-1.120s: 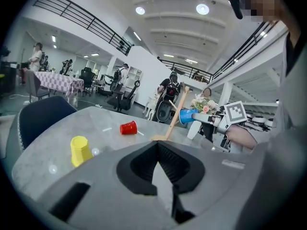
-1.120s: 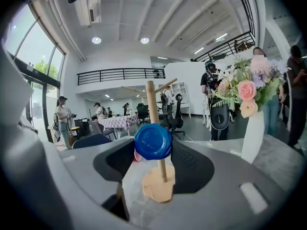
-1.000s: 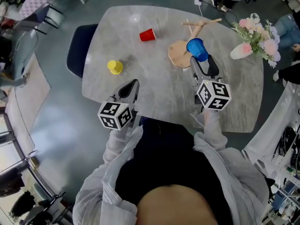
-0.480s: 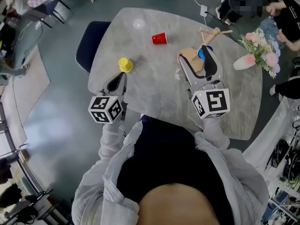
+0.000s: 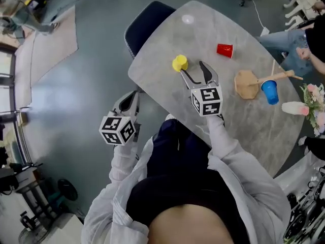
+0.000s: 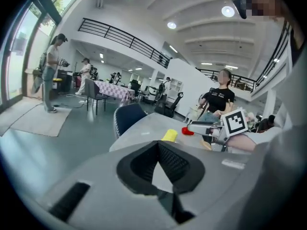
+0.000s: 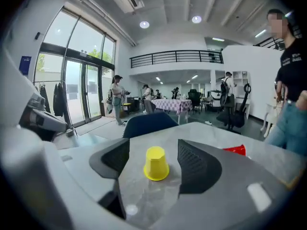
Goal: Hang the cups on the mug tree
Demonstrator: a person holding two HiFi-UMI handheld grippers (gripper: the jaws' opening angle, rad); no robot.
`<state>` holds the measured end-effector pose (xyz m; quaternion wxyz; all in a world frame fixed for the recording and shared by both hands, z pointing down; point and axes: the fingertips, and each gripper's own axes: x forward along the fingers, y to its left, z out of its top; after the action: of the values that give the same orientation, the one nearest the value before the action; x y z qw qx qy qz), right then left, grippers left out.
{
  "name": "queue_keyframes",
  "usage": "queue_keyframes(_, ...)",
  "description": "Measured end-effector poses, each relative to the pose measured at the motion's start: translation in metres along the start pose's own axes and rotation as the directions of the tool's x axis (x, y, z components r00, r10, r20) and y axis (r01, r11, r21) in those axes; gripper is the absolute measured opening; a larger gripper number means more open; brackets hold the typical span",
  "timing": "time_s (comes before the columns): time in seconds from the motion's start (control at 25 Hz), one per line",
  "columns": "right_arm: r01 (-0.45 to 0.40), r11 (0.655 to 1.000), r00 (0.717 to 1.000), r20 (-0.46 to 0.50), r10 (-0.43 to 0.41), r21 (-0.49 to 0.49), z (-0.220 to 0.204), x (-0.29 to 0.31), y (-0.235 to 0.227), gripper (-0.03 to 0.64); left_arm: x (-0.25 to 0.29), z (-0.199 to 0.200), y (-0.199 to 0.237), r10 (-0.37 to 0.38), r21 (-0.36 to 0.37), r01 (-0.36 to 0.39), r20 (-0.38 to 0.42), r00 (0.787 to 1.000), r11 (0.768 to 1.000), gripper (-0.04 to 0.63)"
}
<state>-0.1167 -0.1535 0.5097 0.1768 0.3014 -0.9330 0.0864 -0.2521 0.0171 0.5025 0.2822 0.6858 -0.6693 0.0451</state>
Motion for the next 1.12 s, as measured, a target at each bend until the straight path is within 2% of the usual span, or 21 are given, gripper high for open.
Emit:
queue_keyframes(0.24, 0.032, 0.998, 0.994, -0.105, -0.027, 0.046, -0.047, 0.069, 0.002, 0.308, -0.021, -0.034, 0.044, 0.077, -0.044, -0.08, -0.07, 0.995, 0.996, 0.0)
queue_keyframes(0.32, 0.035, 0.997, 0.993, -0.113, -0.028, 0.069, -0.053, 0.082, 0.002, 0.306, -0.021, -0.039, 0.049, 0.082, -0.044, -0.086, -0.083, 0.993, 0.995, 0.0)
queue_keyframes(0.4, 0.045, 0.996, 0.993, -0.11, -0.037, 0.071, -0.054, 0.089, -0.001, 0.268, -0.018, -0.037, 0.049, 0.073, -0.038, -0.076, -0.081, 0.994, 0.996, 0.0)
queue_keyframes(0.44, 0.053, 0.996, 0.993, -0.109, -0.045, 0.07, -0.053, 0.091, -0.003, 0.222, -0.015, -0.034, 0.047, 0.063, -0.034, -0.065, -0.077, 0.995, 0.997, 0.0)
queue_keyframes(0.6, 0.061, 0.994, 0.995, -0.087, -0.053, 0.086, -0.044, 0.084, -0.004, 0.221, -0.007, -0.021, 0.039, 0.012, -0.032, -0.014, -0.057, 0.998, 0.999, 0.0)
queue_keyframes(0.88, 0.055, 0.996, 0.998, 0.018, -0.056, 0.074, 0.015, 0.028, -0.012, 0.219, 0.012, 0.002, 0.008, -0.084, 0.02, 0.085, -0.051, 0.995, 0.996, 0.0)
queue_keyframes(1.0, 0.077, 0.994, 0.995, 0.064, -0.082, 0.076, 0.045, -0.01, -0.026, 0.219, 0.032, 0.02, -0.018, -0.159, 0.056, 0.161, -0.041, 0.986, 0.985, 0.0)
queue_keyframes(1.12, 0.114, 0.99, 0.988, 0.097, -0.123, 0.088, 0.072, -0.057, -0.047, 0.219, 0.057, 0.036, -0.056, -0.268, 0.106, 0.271, -0.044, 0.962, 0.957, 0.0)
